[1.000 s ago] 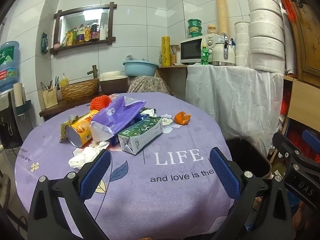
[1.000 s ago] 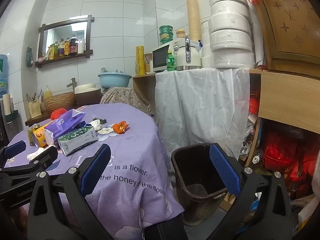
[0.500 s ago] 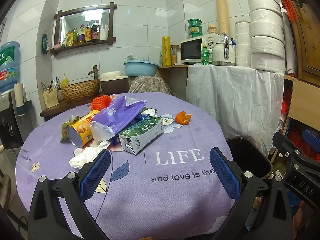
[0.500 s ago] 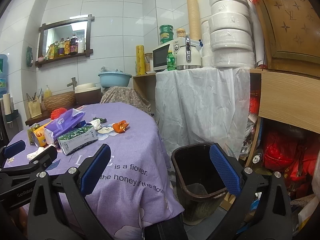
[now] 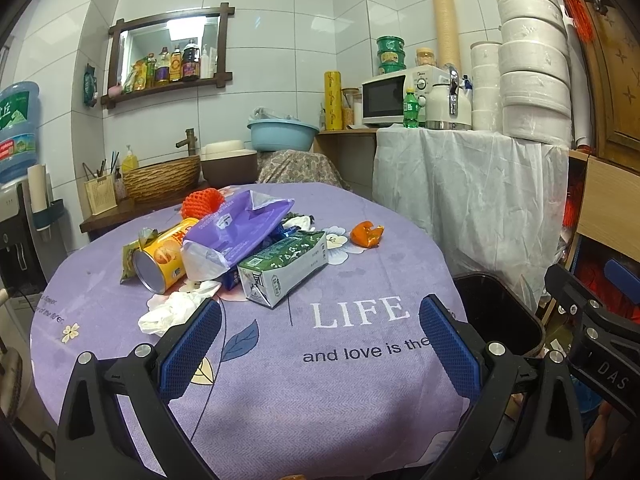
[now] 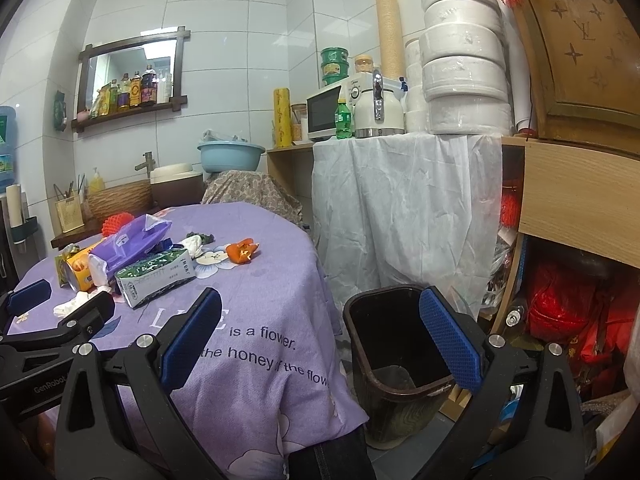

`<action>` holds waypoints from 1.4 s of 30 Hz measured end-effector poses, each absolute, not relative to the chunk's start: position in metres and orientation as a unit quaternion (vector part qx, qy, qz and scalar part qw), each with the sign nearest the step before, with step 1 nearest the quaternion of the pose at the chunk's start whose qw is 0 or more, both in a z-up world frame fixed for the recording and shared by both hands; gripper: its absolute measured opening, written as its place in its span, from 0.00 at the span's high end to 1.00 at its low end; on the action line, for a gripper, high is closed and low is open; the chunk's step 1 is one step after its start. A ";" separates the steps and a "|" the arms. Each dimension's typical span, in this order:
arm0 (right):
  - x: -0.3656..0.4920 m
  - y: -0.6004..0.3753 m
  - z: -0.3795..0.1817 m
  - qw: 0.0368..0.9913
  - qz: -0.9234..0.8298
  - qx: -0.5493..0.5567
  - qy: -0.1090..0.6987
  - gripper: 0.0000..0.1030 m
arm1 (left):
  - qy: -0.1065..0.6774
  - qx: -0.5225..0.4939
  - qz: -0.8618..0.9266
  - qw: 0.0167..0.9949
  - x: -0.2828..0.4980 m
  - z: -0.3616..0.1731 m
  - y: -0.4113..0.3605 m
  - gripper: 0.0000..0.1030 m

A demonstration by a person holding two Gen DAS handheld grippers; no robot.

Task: Collect trash

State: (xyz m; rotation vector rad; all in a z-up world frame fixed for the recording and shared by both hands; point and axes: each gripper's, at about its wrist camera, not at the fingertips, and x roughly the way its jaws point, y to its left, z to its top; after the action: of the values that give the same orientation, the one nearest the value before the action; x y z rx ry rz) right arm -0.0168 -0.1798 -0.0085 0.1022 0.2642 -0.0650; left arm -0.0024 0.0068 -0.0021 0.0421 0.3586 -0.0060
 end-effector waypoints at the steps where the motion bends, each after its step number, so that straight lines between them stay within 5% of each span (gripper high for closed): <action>1: -0.017 -0.180 -0.009 0.990 -0.033 0.051 0.131 0.05 | 0.178 0.022 -0.002 0.984 -0.002 -0.002 0.006 0.05; 42: -0.016 -0.182 -0.006 0.989 -0.031 0.052 0.135 0.05 | 0.181 0.023 -0.001 0.983 0.000 -0.005 0.006 0.05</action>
State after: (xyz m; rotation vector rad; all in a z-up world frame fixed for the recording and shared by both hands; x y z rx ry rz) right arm -0.0163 -0.1820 -0.0062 0.1042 0.2712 -0.0613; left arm 0.0003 0.0064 -0.0052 0.0461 0.3647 -0.0014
